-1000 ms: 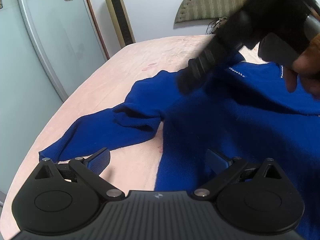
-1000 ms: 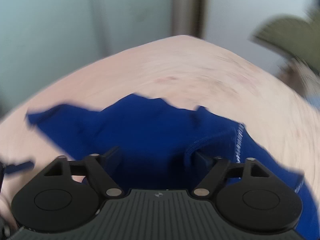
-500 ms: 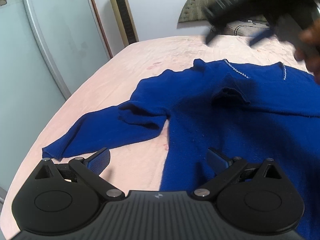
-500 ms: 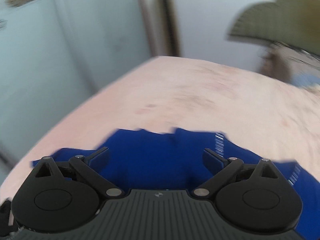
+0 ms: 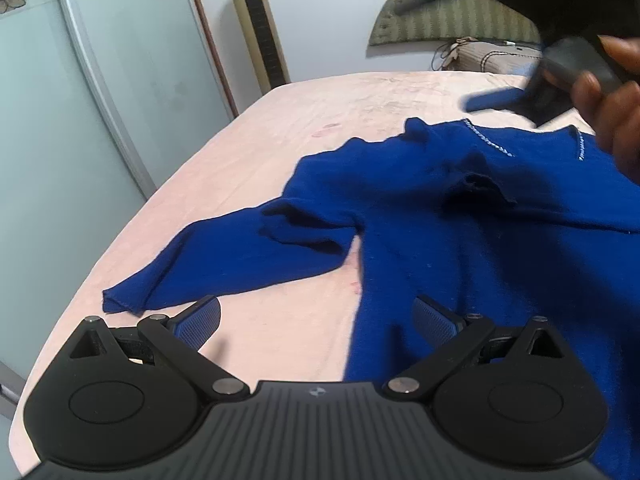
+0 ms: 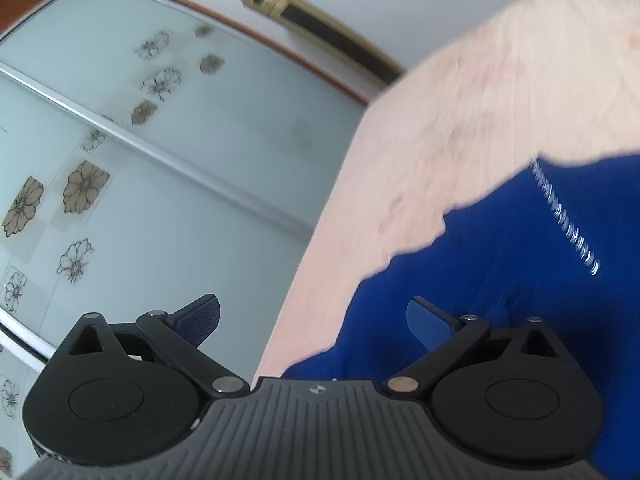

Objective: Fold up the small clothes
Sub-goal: 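Open the right gripper to release the sleeve and withdraw it, then grasp the cuff of the other sleeve with the left gripper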

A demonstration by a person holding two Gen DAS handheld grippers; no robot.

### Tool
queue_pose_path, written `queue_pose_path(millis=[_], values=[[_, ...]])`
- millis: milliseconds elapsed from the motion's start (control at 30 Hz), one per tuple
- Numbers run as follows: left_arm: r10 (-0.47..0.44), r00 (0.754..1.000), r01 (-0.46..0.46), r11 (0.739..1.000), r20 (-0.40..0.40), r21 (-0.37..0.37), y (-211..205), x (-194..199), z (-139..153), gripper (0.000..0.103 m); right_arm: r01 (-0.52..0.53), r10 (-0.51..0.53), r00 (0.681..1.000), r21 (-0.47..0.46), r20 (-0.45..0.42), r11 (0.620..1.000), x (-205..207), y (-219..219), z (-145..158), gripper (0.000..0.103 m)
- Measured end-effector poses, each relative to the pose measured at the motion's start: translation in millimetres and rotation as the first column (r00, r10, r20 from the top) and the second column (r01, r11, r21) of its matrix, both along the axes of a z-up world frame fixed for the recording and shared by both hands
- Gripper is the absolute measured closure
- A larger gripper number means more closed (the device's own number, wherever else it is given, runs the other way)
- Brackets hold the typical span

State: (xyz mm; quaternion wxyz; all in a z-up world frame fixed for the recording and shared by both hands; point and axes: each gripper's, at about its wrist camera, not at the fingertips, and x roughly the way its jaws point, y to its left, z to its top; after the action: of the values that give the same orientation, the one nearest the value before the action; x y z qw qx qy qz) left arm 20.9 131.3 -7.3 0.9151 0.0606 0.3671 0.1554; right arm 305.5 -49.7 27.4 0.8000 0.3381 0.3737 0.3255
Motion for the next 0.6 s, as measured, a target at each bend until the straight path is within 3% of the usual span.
queue_pose_path(millis=[100, 133, 267, 333, 400, 433, 467, 533, 600], values=[[0.019, 1.0, -0.019, 1.0, 0.001, -0.017, 5, -1, 1, 0.0, 0.064, -0.075, 0.997, -0.303, -0.025, 0.951, 0, 8, -1, 0.0], [0.021, 1.0, -0.021, 1.0, 0.002, -0.023, 6, -1, 1, 0.0, 0.05, -0.075, 0.995, -0.34, -0.059, 0.939, 3, 10, -9, 0.001], [0.015, 1.0, -0.015, 1.0, -0.007, -0.019, 5, -1, -1, 0.0, -0.059, 0.005, 0.972, -0.224, -0.236, 0.973, 11, 19, -38, 0.004], [0.008, 1.0, -0.008, 1.0, -0.004, -0.003, 3, -3, -1, 0.0, -0.08, 0.075, 0.974, -0.018, -0.212, 0.997, 10, 21, -35, 0.004], [0.01, 1.0, -0.01, 1.0, -0.006, 0.007, 4, -4, -2, 0.0, -0.08, 0.11, 0.984, 0.208, -0.139, 0.975, 8, 18, -23, 0.001], [0.016, 1.0, -0.016, 1.0, -0.009, 0.007, 6, -4, -2, 0.0, -0.069, 0.097, 0.989, 0.235, -0.113, 0.97, 8, 15, -17, 0.0], [0.025, 1.0, -0.025, 1.0, -0.013, 0.002, 8, -4, -3, 0.0, -0.054, 0.074, 0.993, 0.203, -0.09, 0.978, 11, 16, -9, 0.0], [0.038, 0.999, -0.038, 0.999, -0.013, -0.01, 13, -5, -3, 0.0, -0.034, 0.038, 0.997, 0.049, -0.065, 0.998, 9, 23, 1, 0.0], [0.051, 0.999, -0.051, 0.999, -0.009, -0.013, 17, -6, -3, 0.0, -0.052, 0.048, 0.997, -0.075, -0.057, 0.996, 0, 30, 3, 0.0]])
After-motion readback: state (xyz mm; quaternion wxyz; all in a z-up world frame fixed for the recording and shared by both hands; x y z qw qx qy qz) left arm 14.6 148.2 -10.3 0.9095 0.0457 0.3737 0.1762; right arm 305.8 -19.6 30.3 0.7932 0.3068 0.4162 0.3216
